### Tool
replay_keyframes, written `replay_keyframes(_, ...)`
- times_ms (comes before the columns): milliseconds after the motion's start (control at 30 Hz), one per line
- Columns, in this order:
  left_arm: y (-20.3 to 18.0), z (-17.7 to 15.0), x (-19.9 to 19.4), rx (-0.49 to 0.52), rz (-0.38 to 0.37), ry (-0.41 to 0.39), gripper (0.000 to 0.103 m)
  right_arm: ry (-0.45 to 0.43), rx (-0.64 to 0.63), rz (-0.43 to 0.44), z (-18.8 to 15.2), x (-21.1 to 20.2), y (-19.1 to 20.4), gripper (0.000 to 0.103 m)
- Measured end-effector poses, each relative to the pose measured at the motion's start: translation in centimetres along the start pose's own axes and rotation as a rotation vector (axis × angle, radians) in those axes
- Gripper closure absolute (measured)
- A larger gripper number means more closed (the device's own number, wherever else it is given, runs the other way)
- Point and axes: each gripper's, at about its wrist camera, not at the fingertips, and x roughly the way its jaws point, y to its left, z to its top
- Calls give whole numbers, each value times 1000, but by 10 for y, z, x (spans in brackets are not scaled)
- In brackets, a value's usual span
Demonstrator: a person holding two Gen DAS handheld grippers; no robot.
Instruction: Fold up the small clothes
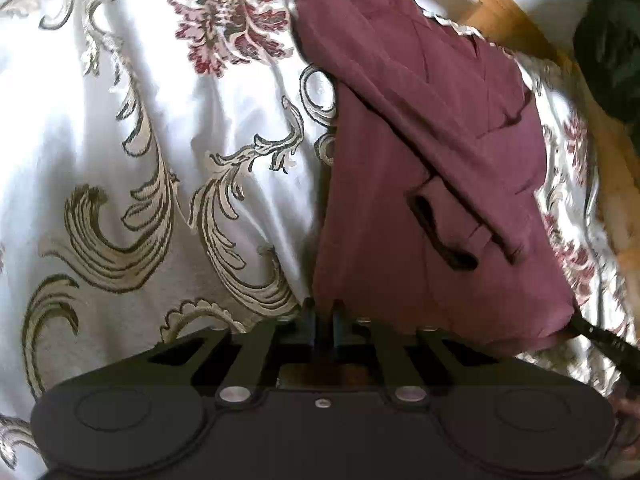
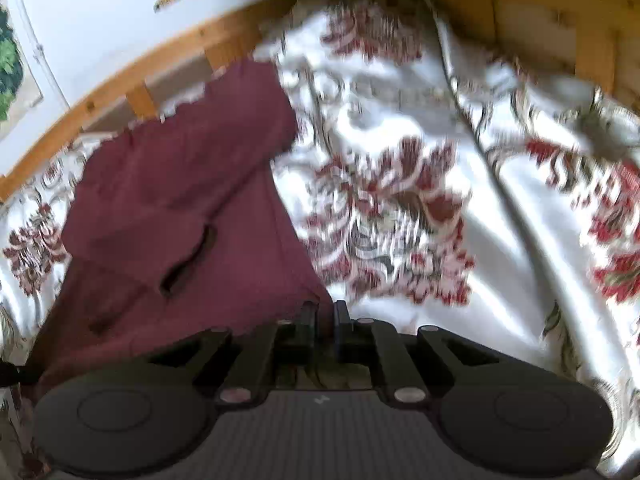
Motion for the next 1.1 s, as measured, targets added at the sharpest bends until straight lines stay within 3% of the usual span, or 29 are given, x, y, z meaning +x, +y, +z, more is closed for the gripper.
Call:
replay_keyframes(100, -10, -1, -5, 42, 45, -19, 67, -48, -44, -35, -2, -6, 8, 75)
replay_keyframes(167, -18, -3, -9, 65, 62, -47, 38, -93, -91, -45, -3, -12, 16, 57)
replay_keyframes(200, -22, -4, -12, 77, 65, -71, 35, -119, -126, -50, -4, -15, 21, 48)
replay_keyframes(267, -33, -5, -18, 113, 70, -117, 26, -157, -217, -39, -7, -16, 36, 41)
replay_keyframes(333, -48, -6, -21, 175, 68, -164, 20, -164, -319, 15, -11, -13, 54, 32)
replay_keyframes(433, -76, -7, -16, 313, 42, -183, 18, -144, -463, 116, -21, -4, 80, 30)
replay_keyframes(533, -97, -11, 0, 415, 27, -139, 17, -101, -587, 176, -33, 4, 101, 30)
replay_keyframes(667, -108, -17, 19, 458, -26, -67, 17, -68, -687, 183, -46, 10, 114, 31)
replay_keyframes(700, -108, -18, 23, 459, -32, -48, 17, -67, -697, 182, -49, 13, 116, 31)
replay_keyframes(767, -109, -21, 26, 456, -37, -30, 17, -63, -712, 192, -51, 15, 119, 44)
replay_keyframes(833, -109, -23, 28, 460, -44, -23, 17, -46, -713, 219, -49, 17, 120, 90)
replay_keyframes(967, -110, -29, 23, 500, -53, -24, 14, -55, -656, 287, -43, 3, 113, 95)
replay_keyframes(1100, -114, -37, 22, 575, -35, -15, 13, 19, -674, 315, -41, -4, 105, 92)
